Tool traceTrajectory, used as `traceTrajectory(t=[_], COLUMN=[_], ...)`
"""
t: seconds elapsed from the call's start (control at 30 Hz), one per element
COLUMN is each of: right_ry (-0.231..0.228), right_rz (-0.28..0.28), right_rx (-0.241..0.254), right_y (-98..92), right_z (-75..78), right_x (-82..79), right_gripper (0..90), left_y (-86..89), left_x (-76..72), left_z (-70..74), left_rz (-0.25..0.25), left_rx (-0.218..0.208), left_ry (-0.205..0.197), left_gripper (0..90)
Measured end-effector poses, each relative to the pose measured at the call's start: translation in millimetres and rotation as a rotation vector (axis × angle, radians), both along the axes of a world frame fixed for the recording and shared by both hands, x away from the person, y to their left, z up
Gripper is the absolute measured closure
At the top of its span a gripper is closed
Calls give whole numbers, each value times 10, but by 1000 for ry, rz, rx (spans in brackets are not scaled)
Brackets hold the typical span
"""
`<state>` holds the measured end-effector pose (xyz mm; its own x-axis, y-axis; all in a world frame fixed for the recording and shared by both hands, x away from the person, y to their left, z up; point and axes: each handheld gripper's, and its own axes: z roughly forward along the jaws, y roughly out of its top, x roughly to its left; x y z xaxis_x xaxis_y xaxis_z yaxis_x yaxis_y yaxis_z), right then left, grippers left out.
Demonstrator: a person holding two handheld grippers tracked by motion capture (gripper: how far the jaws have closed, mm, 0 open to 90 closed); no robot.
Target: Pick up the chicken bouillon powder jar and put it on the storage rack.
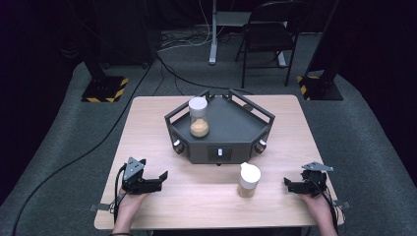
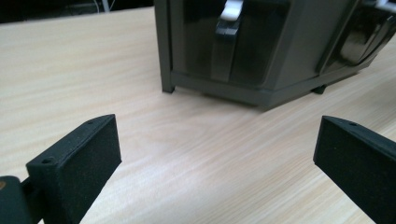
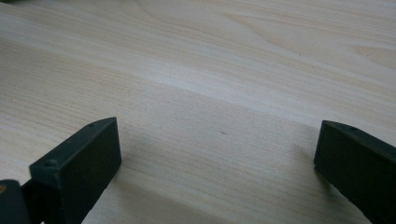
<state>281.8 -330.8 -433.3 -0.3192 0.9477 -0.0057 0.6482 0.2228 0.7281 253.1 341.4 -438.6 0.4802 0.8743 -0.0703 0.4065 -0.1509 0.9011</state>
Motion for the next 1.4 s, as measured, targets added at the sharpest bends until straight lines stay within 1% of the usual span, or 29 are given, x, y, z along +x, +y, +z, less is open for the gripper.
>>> traceTrajectory(t=[0.07, 0.13, 0.17, 0.23, 0.27, 0.37, 0.5, 0.6, 0.67, 0.73, 0.77, 0.83, 0.93, 0.97, 1.03, 1.4], right_ry=[0, 0, 0, 0, 0, 0, 0, 0, 0, 0, 0, 0, 0, 0, 0, 0], right_rz=[0, 0, 0, 0, 0, 0, 0, 0, 0, 0, 0, 0, 0, 0, 0, 1], right_rx=[0, 0, 0, 0, 0, 0, 0, 0, 0, 0, 0, 0, 0, 0, 0, -1], right_y=[0, 0, 0, 0, 0, 0, 0, 0, -1, 0, 0, -1, 0, 0, -1, -1], right_z=[0, 0, 0, 0, 0, 0, 0, 0, 0, -1, -1, -1, -1, -1, -1, 0], right_x=[0, 0, 0, 0, 0, 0, 0, 0, 0, 0, 0, 0, 0, 0, 0, 0], right_gripper=[0, 0, 0, 0, 0, 0, 0, 0, 0, 0, 0, 0, 0, 0, 0, 0], left_y=[6, 36, 44, 32, 40, 42, 19, -7, -19, -48, -74, -114, -224, -255, -252, -253], left_x=[25, 62, 83, 113, 130, 175, 236, 290, 294, 321, 319, 315, 313, 310, 320, 318], left_z=[-37, -90, -109, -119, -127, -128, -112, -87, -80, -55, -44, -39, -10, -10, -4, -6], left_rz=[8, 17, 16, 23, 22, 18, 10, 18, 25, 31, 33, 38, 38, 41, 39, 40], left_rx=[4, -21, -21, -4, -8, 2, 36, 54, 58, 77, 95, 114, 189, 203, 202, 202], left_ry=[17, 48, 62, 87, 100, 137, 183, 231, 238, 264, 264, 260, 254, 250, 256, 255], left_gripper=[2, 4, 4, 5, 5, 5, 6, 9, 10, 11, 11, 13, 13, 9, 5, 5])
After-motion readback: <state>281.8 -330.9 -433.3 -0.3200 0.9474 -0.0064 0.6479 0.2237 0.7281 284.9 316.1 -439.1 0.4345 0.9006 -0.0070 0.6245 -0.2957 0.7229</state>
